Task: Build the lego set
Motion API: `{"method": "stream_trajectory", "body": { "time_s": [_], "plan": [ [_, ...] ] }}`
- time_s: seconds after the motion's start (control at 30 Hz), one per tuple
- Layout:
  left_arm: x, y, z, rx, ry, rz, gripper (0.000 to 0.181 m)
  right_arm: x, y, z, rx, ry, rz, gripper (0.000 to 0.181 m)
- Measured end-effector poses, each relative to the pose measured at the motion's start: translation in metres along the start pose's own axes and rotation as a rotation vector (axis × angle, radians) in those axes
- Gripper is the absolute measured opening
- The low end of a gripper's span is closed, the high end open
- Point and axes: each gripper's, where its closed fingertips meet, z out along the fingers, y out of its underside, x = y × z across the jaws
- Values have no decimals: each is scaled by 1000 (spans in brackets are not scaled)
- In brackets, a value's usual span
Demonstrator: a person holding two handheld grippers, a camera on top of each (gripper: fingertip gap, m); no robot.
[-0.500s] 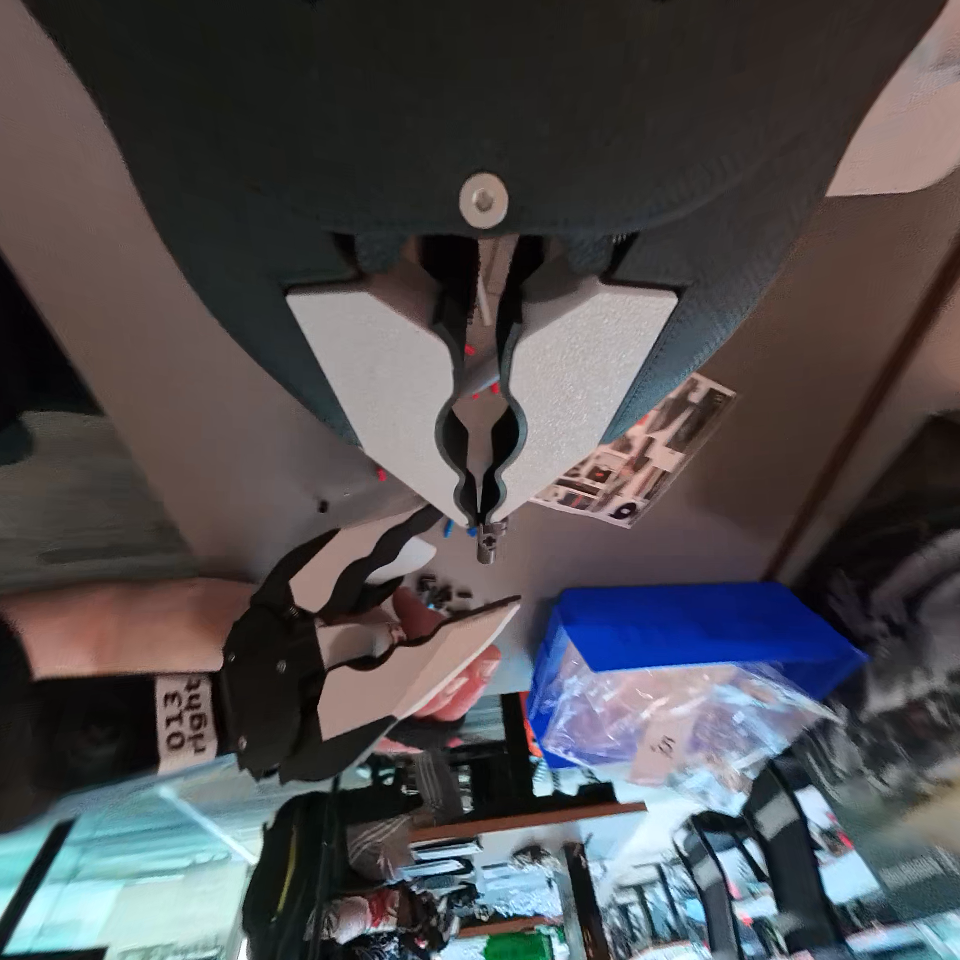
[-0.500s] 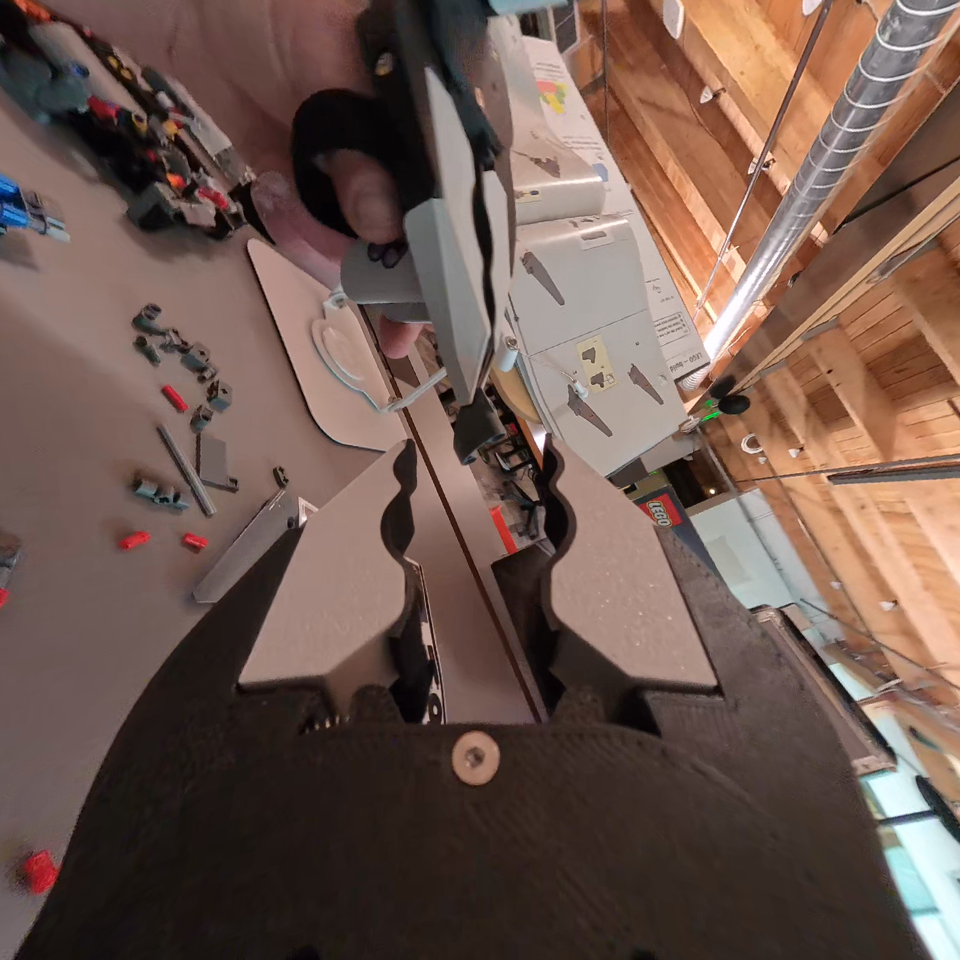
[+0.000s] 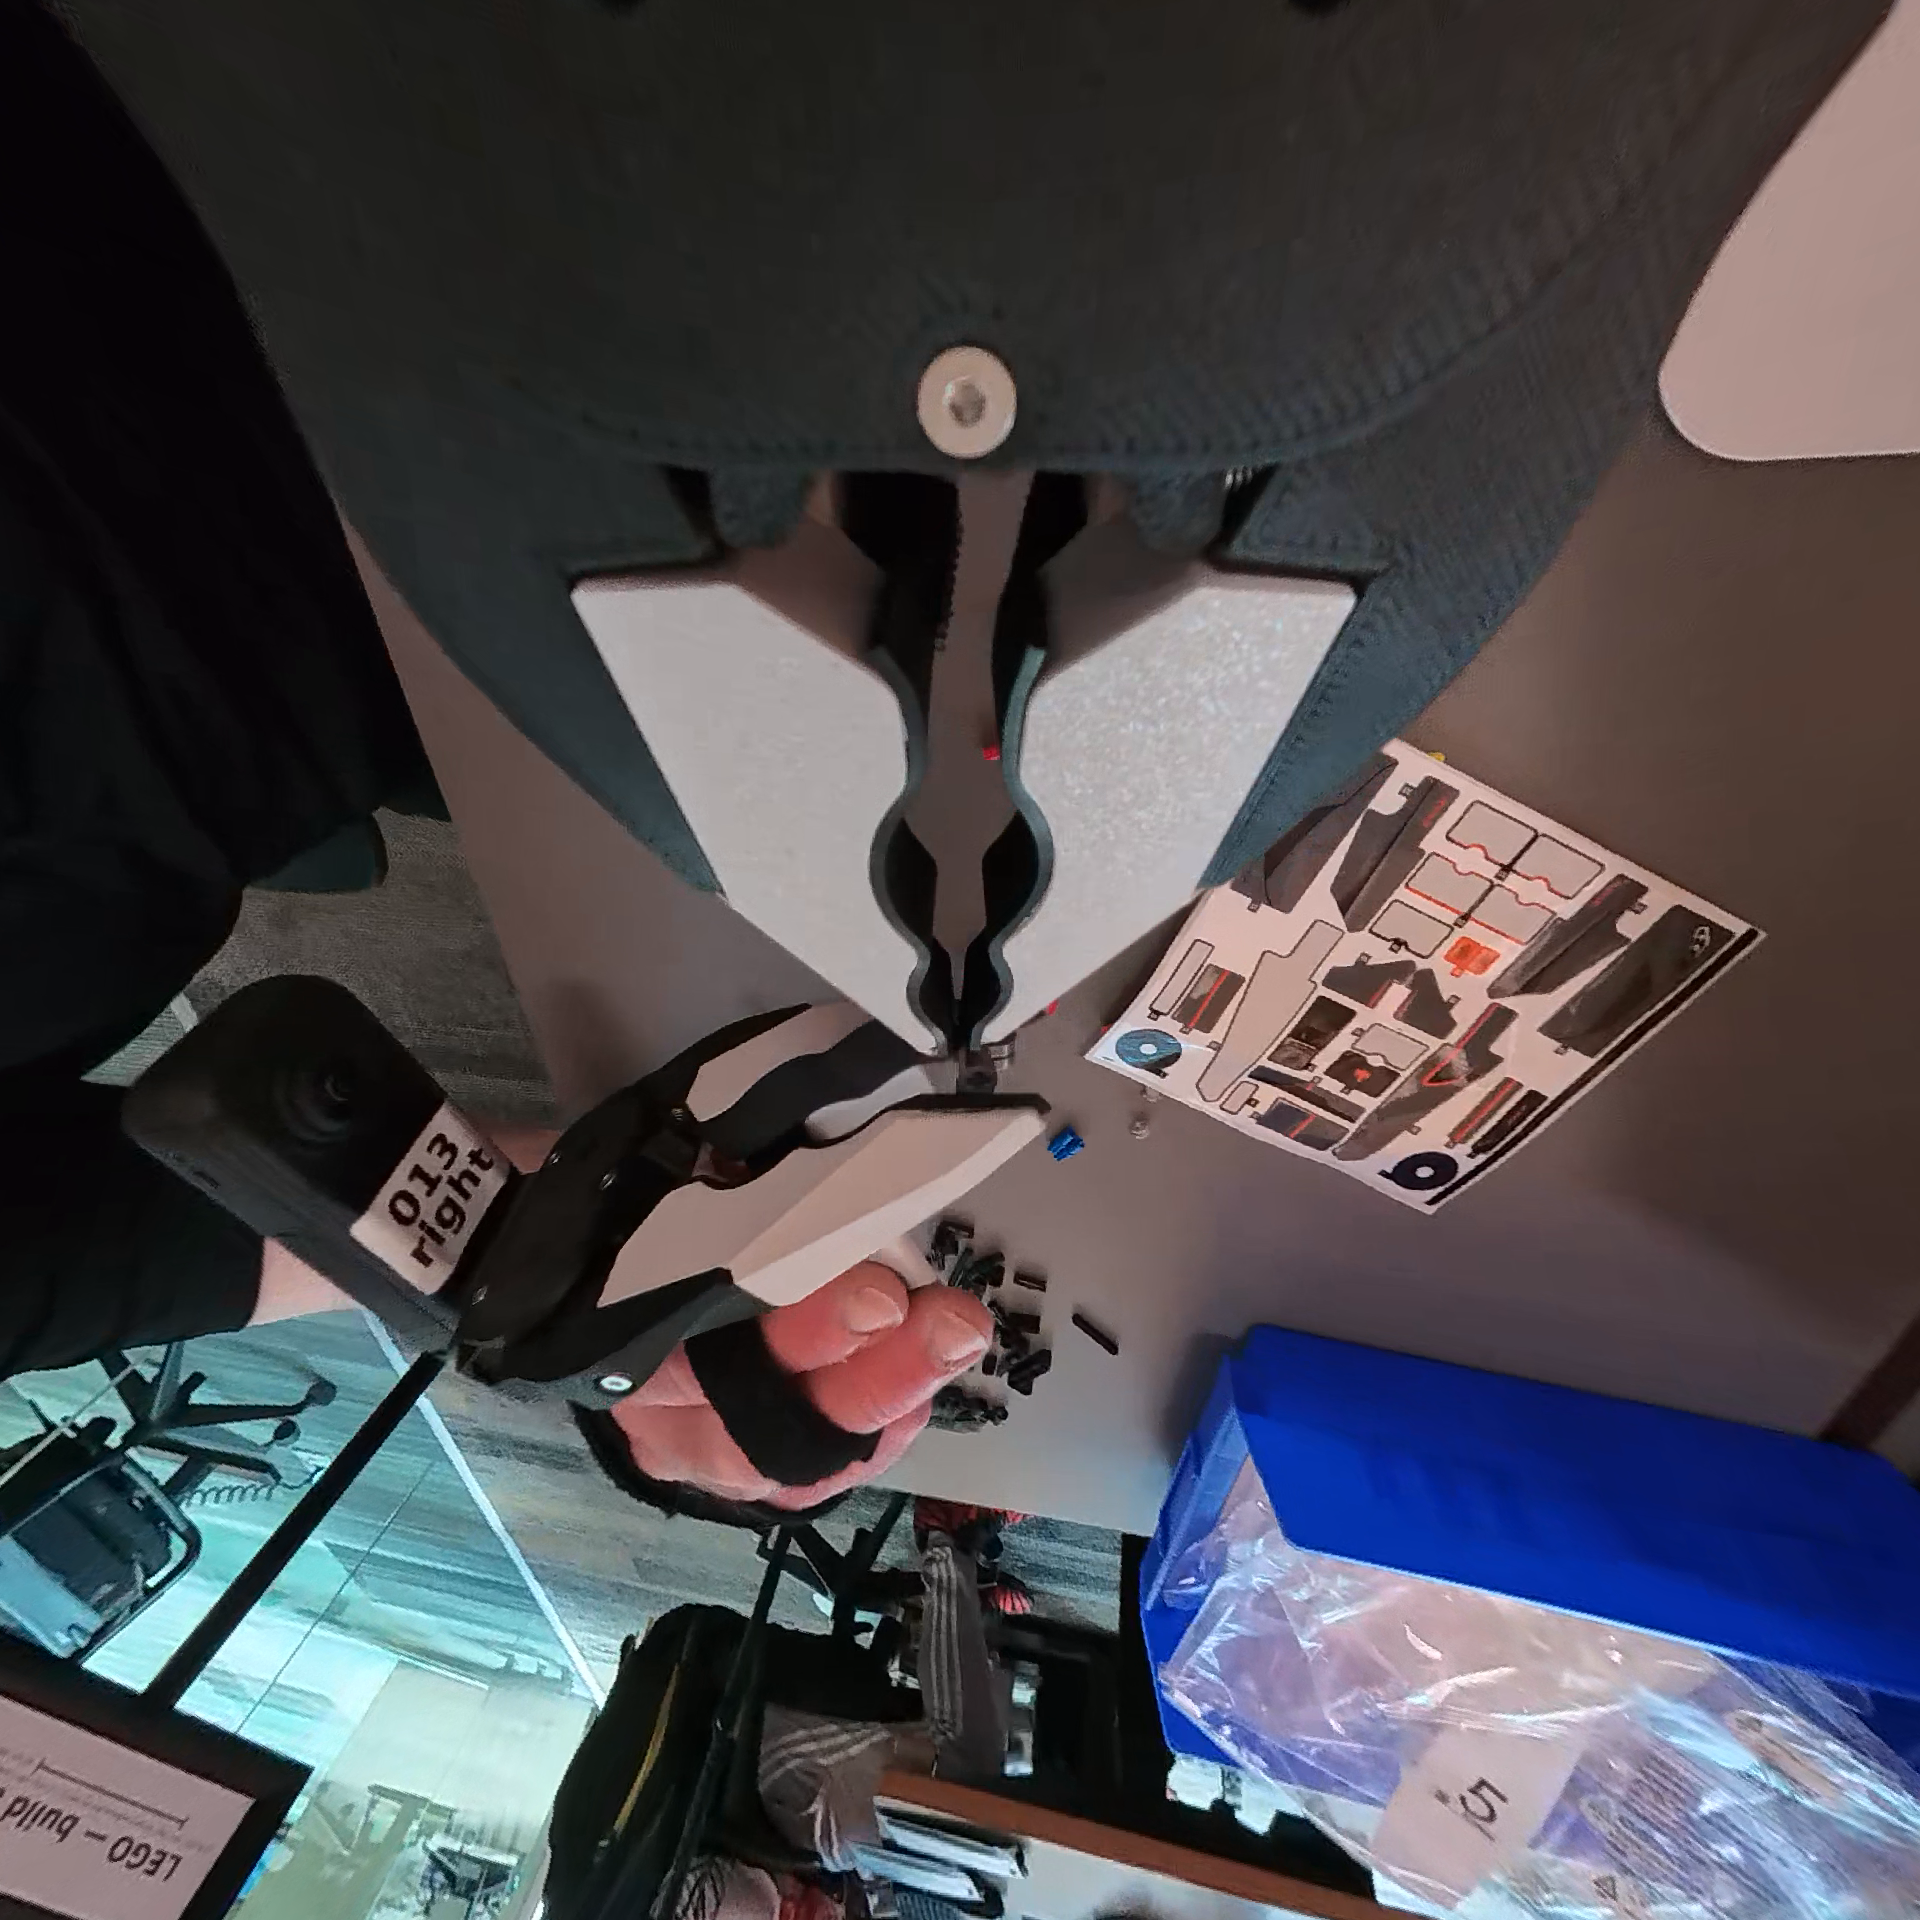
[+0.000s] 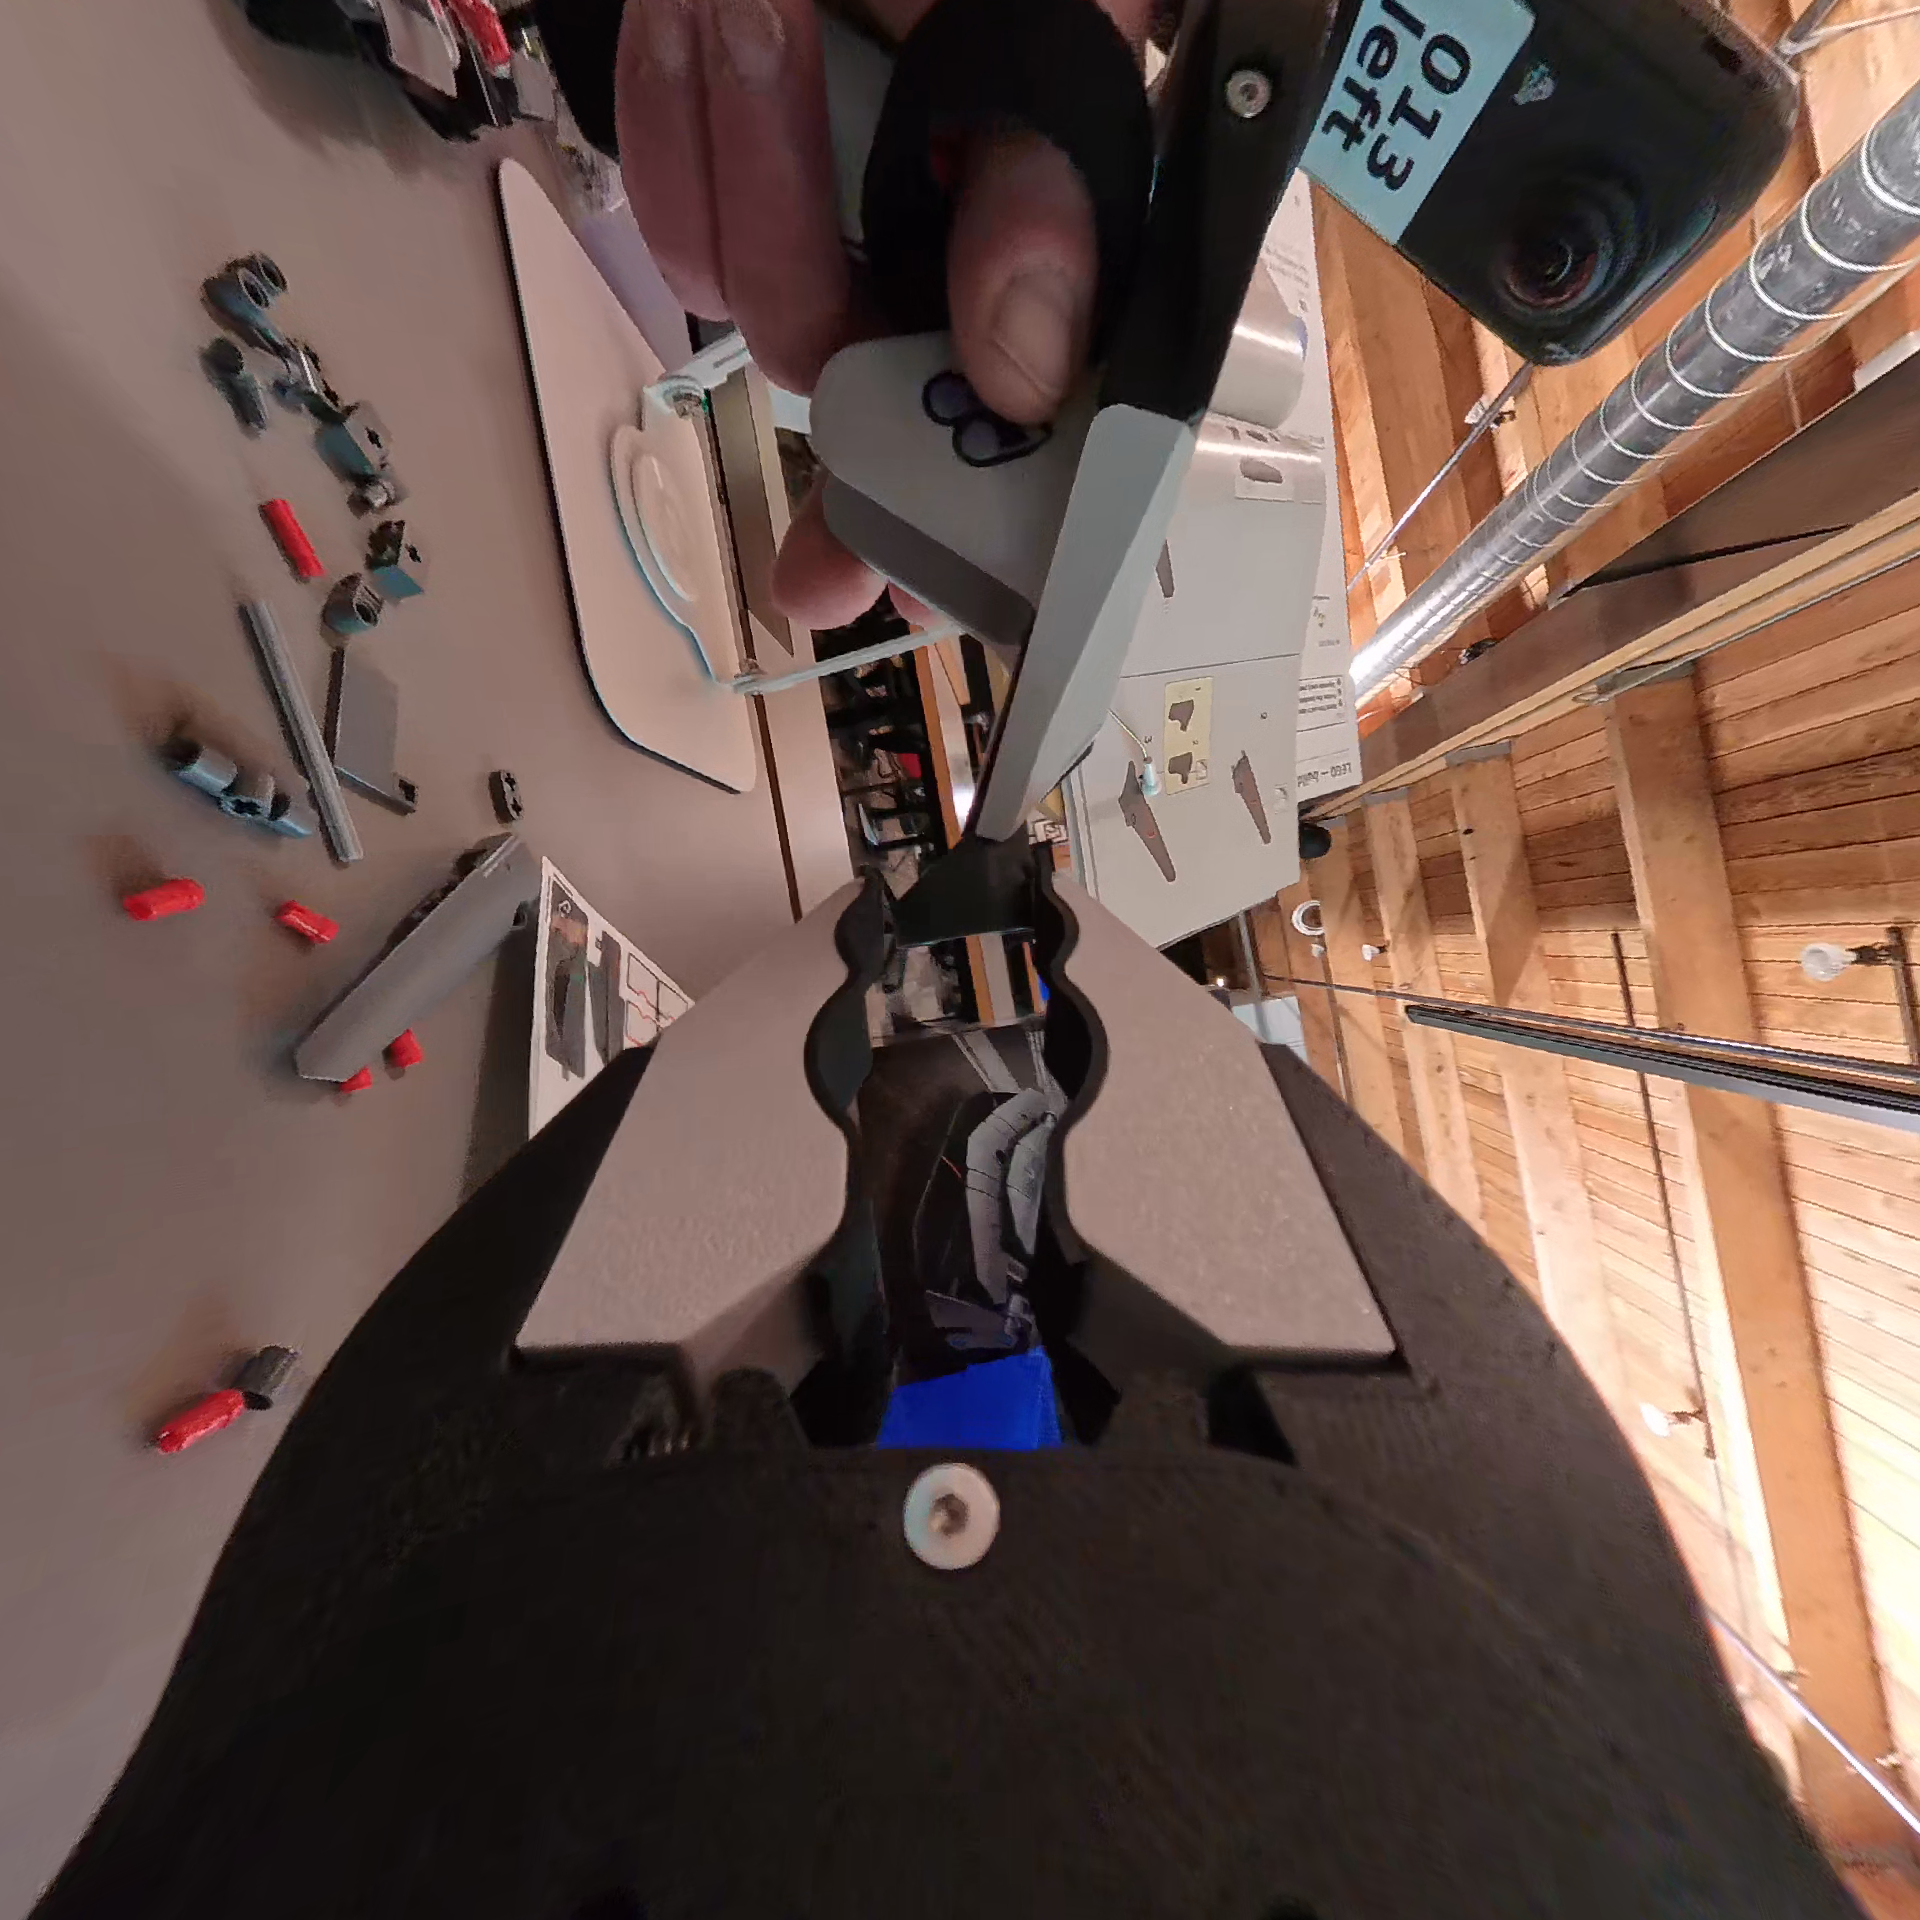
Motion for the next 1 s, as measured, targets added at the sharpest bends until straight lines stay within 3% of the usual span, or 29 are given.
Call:
{"method": "stream_trajectory", "body": {
  "time_s": [0.4, 0.6, 1.0],
  "plan": [
    [-7, 3, 5, 12, -19, -23, 0, -7, 7, 3, -15, -36, 38, 24],
    [-17, -1, 3, 20, -119, 10, 19, -13, 14, 7, -41, -49, 42, 23],
    [-36, -1, -12, -88, -371, 153, 20, -14, 30, 10, -80, -64, 95, 24]
  ]
}}
